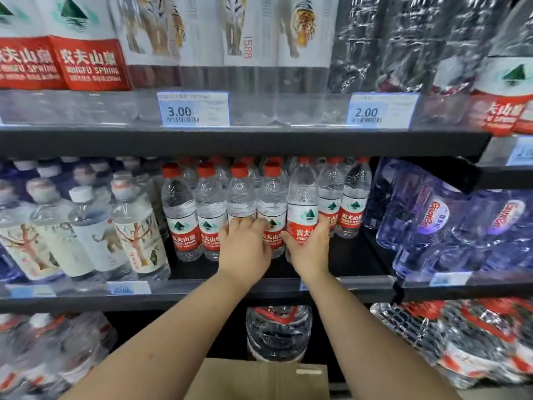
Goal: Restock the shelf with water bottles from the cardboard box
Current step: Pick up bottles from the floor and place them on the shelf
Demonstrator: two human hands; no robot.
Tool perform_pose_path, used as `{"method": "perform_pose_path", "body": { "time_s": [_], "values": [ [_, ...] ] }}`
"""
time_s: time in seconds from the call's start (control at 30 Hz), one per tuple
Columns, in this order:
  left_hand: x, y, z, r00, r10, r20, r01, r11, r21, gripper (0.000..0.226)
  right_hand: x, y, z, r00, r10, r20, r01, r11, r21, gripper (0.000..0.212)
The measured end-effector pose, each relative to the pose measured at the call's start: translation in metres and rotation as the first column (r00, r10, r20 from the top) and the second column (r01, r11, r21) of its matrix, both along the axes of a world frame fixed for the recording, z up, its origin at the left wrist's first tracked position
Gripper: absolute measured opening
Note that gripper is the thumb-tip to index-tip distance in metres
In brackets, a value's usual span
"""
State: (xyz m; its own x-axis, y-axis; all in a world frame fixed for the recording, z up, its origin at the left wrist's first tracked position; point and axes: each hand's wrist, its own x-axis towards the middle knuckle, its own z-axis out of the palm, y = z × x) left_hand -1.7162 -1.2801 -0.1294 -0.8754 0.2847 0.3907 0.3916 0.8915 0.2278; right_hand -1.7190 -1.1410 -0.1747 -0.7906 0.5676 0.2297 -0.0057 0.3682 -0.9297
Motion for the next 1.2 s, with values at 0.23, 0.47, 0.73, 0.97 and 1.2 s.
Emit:
{"method": "perform_pose_path", "body": {
  "time_s": [0.23, 0.47, 0.73, 0.97, 1.2],
  "values": [
    [-0.001, -0.003, -0.001, 1.0, 0.005, -0.022, -0.005, 1.0, 0.004, 0.036, 0.003, 0.006, -0.001, 0.99, 0.072, 0.118, -0.051, 0.984, -0.172, 0.071],
    [0.005, -0.012, -0.002, 0.998, 0.033, 0.057, -0.031, 0.999, -0.043, 0.034, 0.004, 0.014, 0.005, 0.974, 0.205, 0.099, -0.176, 0.954, -0.242, 0.084],
    [0.007, -0.023, -0.006, 0.995, 0.035, 0.089, -0.031, 0.998, -0.046, 0.039, 0.006, 0.02, 0.008, 0.977, 0.204, 0.068, -0.181, 0.95, -0.253, 0.082],
    [0.013, -0.032, -0.01, 0.993, 0.065, 0.095, -0.06, 0.997, -0.055, 0.043, -0.012, 0.017, 0.003, 0.985, 0.044, 0.169, -0.024, 0.993, -0.117, 0.075],
    [0.041, -0.052, 0.016, 0.99, 0.121, 0.074, -0.112, 0.987, -0.115, 0.042, 0.041, -0.02, 0.03, 0.997, -0.044, 0.065, 0.021, 0.948, 0.319, 0.058]
  ]
}}
